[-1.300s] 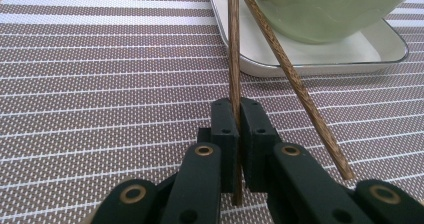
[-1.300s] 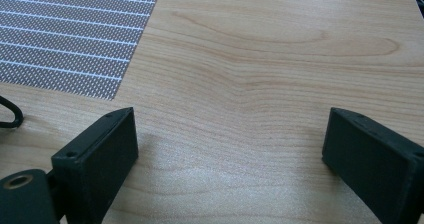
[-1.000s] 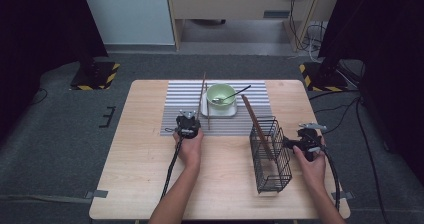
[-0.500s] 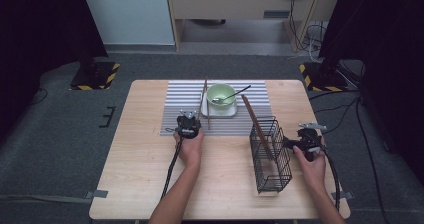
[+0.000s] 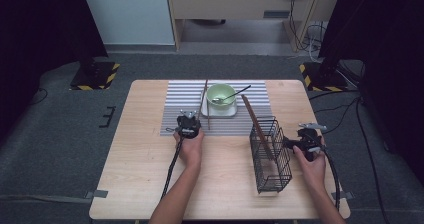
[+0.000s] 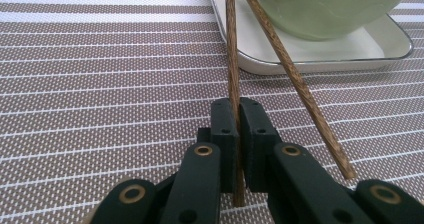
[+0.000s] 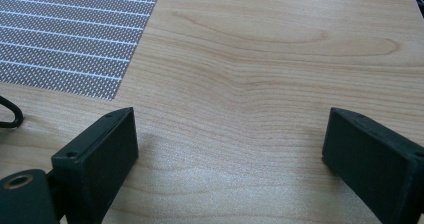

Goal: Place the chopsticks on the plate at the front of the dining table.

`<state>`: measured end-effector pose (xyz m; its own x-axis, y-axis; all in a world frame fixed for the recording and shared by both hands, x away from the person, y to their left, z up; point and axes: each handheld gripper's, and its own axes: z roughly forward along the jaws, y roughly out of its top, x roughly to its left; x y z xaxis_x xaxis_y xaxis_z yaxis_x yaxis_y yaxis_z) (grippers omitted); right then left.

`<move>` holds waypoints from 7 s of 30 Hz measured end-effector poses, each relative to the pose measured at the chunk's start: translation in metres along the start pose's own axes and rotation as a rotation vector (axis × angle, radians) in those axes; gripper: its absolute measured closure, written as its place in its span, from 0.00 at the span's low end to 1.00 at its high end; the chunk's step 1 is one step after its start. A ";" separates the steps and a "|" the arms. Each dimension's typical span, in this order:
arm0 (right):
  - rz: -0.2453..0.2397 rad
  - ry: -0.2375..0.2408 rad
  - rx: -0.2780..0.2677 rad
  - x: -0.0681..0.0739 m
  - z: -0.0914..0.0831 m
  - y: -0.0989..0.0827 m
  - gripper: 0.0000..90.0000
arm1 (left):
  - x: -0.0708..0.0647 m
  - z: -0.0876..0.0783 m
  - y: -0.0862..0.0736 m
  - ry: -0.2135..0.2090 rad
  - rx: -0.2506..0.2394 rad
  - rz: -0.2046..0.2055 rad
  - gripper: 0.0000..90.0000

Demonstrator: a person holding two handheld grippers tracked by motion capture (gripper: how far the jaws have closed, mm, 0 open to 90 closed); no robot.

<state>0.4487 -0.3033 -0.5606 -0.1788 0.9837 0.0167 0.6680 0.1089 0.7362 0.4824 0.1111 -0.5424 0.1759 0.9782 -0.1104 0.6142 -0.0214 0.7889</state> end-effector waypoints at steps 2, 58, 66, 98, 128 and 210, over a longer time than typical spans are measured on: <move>0.000 0.000 0.000 0.000 0.000 0.000 0.09 | 0.001 0.000 0.000 0.005 0.004 -0.003 0.95; -0.003 0.001 -0.001 0.000 0.000 0.000 0.09 | -0.005 0.003 0.002 0.002 0.039 -0.010 0.93; -0.003 0.001 -0.001 0.000 0.000 0.000 0.09 | -0.011 0.003 0.001 -0.019 0.040 -0.006 0.92; -0.003 0.001 0.000 0.000 0.000 0.000 0.09 | -0.019 0.008 0.002 -0.063 0.014 -0.027 0.88; -0.001 0.001 0.000 0.000 0.000 0.000 0.09 | -0.031 0.000 0.004 -0.047 -0.015 0.064 0.47; 0.001 -0.005 0.001 0.001 0.000 0.000 0.08 | 0.002 -0.062 0.009 -0.155 -0.037 0.157 0.27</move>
<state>0.4491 -0.3028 -0.5607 -0.1746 0.9845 0.0142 0.6686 0.1080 0.7357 0.4402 0.1259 -0.4980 0.3845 0.9201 -0.0739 0.5416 -0.1600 0.8253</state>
